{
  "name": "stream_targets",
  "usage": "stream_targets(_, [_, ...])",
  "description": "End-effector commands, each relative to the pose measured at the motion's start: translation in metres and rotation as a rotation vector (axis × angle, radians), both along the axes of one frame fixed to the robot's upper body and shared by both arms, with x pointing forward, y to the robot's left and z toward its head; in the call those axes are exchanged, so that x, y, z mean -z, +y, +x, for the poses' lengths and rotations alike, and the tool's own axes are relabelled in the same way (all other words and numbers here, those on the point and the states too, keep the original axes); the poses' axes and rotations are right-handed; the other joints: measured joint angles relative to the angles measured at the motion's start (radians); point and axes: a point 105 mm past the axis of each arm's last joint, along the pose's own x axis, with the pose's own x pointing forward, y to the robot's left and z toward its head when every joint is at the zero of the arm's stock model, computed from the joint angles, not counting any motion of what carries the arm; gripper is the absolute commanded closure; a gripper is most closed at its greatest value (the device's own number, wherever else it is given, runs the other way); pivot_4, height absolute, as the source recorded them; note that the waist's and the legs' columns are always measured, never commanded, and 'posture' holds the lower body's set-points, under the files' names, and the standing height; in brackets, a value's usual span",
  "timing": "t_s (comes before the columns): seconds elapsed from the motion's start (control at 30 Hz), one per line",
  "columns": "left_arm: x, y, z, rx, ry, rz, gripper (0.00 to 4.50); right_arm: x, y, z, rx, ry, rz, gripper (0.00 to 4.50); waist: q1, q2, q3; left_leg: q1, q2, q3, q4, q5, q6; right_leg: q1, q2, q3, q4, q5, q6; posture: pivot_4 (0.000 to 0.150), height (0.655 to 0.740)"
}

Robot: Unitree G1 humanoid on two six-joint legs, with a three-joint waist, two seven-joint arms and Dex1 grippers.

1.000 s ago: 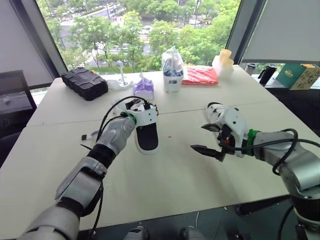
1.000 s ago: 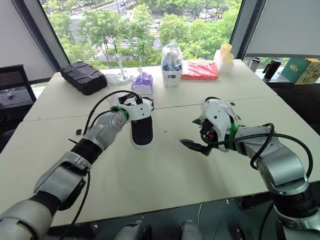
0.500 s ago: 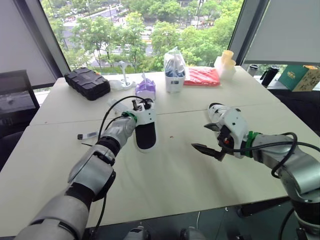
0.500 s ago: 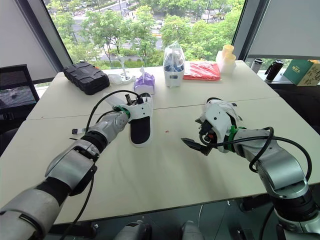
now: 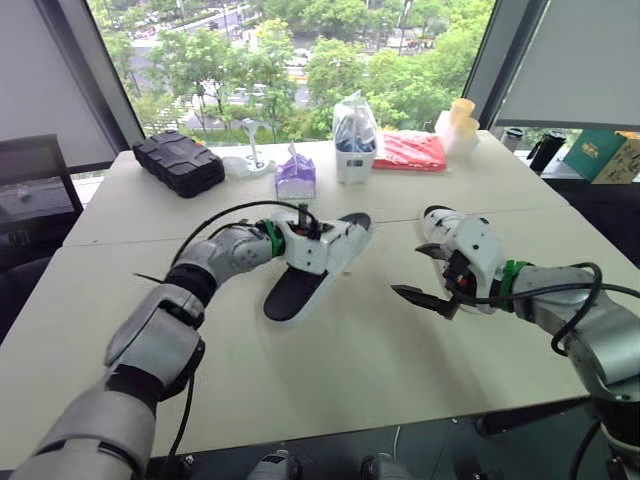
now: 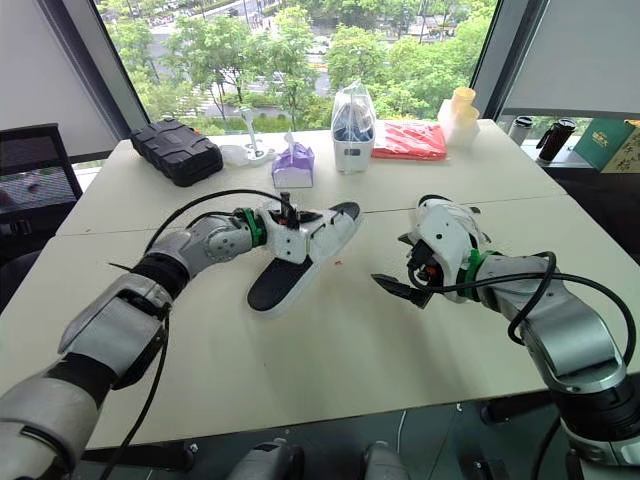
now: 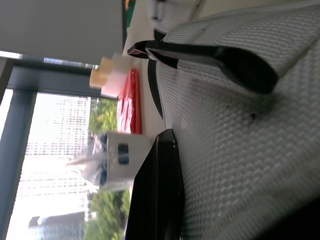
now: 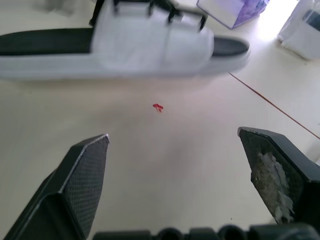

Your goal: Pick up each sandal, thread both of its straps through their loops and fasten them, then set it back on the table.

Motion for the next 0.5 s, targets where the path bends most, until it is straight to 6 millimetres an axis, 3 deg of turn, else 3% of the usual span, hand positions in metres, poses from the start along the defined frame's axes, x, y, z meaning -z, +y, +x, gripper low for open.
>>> stream_targets(0.03, [-0.005,-0.01,-0.031,0.265,-0.129,0.131,4.47,-0.012,-0.002,0.0,-0.003,-0.065,-0.01,0.0,0.001,0.0,0.0,0.0,0.0,0.0,0.0,0.0,0.0,0.0,0.0,0.0,0.0,0.0,0.0,0.15,0.74])
stream_targets(0.1, [0.01,-0.008,-0.049,0.397,-0.118,0.199,4.47,-0.012,-0.003,0.0,-0.004,-0.071,-0.011,0.0,0.002,0.0,0.0,0.0,0.0,0.0,0.001,0.0,0.0,0.0,0.0,0.0,0.0,0.0,0.0,0.15,0.74])
stream_targets(0.23, [0.016,-0.01,-0.067,0.535,-0.127,0.2,4.47,-0.008,-0.002,-0.002,-0.001,-0.07,-0.008,0.0,0.005,0.0,0.0,-0.001,0.0,0.0,0.002,0.0,0.0,0.001,0.0,0.0,0.0,0.001,0.001,0.15,0.74])
stream_targets(0.5, [0.032,-0.012,-0.066,0.627,-0.243,0.222,4.47,-0.007,-0.001,-0.002,0.0,-0.073,-0.007,0.0,0.002,0.0,0.0,-0.001,0.0,0.0,0.007,0.0,0.002,0.003,0.001,0.0,0.001,0.002,0.003,0.15,0.74])
